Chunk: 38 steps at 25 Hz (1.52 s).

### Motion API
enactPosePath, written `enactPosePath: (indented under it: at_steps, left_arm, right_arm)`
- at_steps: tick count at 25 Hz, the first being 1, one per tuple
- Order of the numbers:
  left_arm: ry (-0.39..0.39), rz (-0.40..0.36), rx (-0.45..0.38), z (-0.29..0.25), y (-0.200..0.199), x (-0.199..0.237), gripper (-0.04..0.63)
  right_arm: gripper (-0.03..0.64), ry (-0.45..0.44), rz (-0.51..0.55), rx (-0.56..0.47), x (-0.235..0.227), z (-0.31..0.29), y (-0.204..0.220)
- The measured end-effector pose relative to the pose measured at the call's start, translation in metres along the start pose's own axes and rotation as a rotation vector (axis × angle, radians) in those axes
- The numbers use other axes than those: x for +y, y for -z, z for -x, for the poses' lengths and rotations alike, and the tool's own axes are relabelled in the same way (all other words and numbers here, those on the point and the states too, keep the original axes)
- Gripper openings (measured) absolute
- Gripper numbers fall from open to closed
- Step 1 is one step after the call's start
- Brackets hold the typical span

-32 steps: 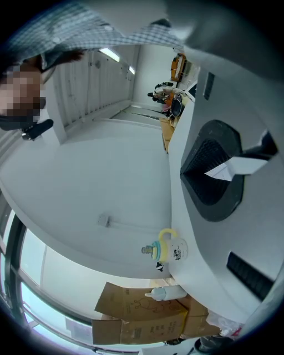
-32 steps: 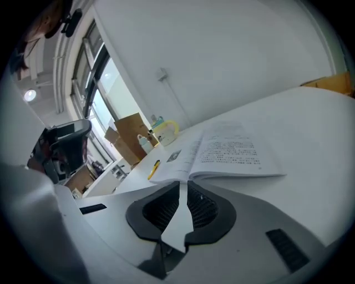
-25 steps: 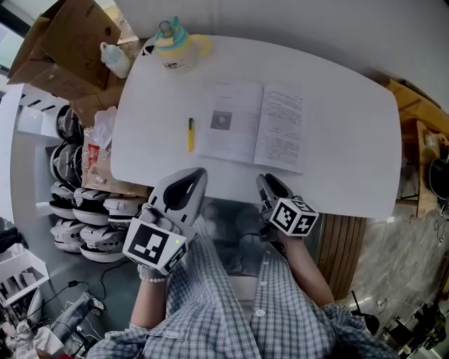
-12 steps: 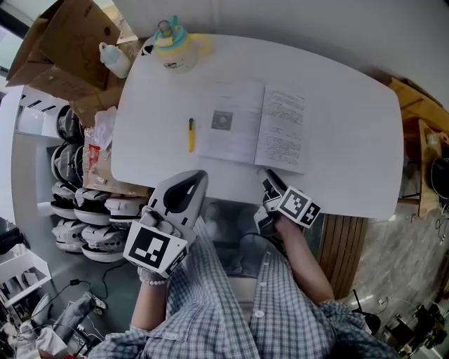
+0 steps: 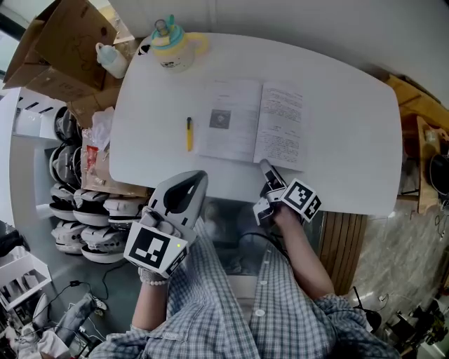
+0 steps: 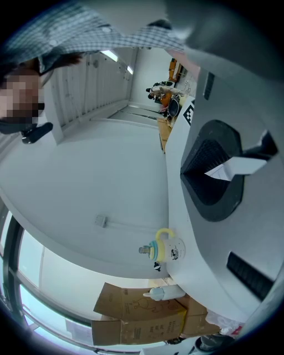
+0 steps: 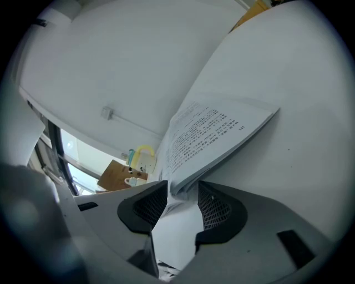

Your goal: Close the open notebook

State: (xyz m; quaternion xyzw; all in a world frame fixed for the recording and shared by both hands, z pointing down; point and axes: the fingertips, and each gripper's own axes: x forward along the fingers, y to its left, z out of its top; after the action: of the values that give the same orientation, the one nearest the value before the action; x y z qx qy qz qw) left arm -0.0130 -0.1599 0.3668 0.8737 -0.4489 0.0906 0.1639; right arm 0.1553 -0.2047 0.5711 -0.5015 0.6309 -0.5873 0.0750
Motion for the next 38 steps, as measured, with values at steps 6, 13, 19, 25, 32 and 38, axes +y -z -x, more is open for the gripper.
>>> enactPosePath:
  at_steps: [6,13,19,25,32,38]
  left_arm:
    - [0.009,0.004,-0.004,-0.001,0.001,-0.001,0.006]
    - [0.006,0.003,-0.014,0.001,-0.001,0.001,0.006]
    - [-0.011,0.000,-0.027,0.007,-0.004,0.005,0.006]
    - [-0.032,0.001,-0.039,0.016,-0.007,0.012,0.006]
    - [-0.045,0.011,-0.047,0.025,-0.005,0.017,0.006]
    - [-0.052,0.016,-0.058,0.031,-0.005,0.023,0.006]
  right_arm:
    - [0.112,-0.040,-0.060,-0.019,0.000,-0.001,-0.005]
    - [0.049,-0.056,-0.048,-0.052,0.005,0.002,-0.005]
    - [0.032,-0.042,0.006,-0.066,0.011,0.003,-0.004]
    - [0.028,0.000,0.144,-0.093,0.024,0.004,-0.004]
    - [0.028,0.049,0.290,-0.073,0.030,0.005,-0.002]
    - [0.026,0.113,0.439,-0.047,0.033,0.002,0.005]
